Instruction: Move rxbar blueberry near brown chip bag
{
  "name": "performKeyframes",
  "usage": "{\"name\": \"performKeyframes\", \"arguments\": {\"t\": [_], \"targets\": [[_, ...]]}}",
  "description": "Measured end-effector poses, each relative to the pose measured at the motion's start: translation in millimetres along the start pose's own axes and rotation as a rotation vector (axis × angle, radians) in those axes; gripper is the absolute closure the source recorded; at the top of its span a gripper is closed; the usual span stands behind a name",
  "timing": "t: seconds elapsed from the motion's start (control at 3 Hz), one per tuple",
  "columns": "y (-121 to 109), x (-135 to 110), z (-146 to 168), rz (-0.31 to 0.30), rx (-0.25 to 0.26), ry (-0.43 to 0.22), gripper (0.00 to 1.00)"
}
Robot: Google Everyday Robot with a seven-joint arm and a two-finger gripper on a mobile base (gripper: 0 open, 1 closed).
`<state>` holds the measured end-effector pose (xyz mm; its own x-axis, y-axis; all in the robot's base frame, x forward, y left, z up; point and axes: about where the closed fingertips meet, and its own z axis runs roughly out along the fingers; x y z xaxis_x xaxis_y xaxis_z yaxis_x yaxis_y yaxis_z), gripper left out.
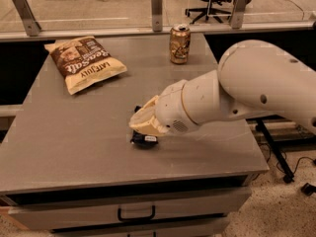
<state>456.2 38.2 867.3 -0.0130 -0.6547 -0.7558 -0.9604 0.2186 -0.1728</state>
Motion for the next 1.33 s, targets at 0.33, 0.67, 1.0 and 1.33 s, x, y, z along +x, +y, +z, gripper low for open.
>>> {"name": "performKeyframes", "arguments": {"t": [0.33,0.67,1.0,1.33], "targets": [[-5.8,1.8,-3.1,0.009,0.027,-0.011,0.59],[-9.3,3.1,-3.2,0.019,0.040,-0.023,0.35],[-11.2,6.0,2.7,0.027,0.033,-0.031,0.12],[-13.0,12.6,10.2,0.042,0.025,-0.031,0.00]]}}
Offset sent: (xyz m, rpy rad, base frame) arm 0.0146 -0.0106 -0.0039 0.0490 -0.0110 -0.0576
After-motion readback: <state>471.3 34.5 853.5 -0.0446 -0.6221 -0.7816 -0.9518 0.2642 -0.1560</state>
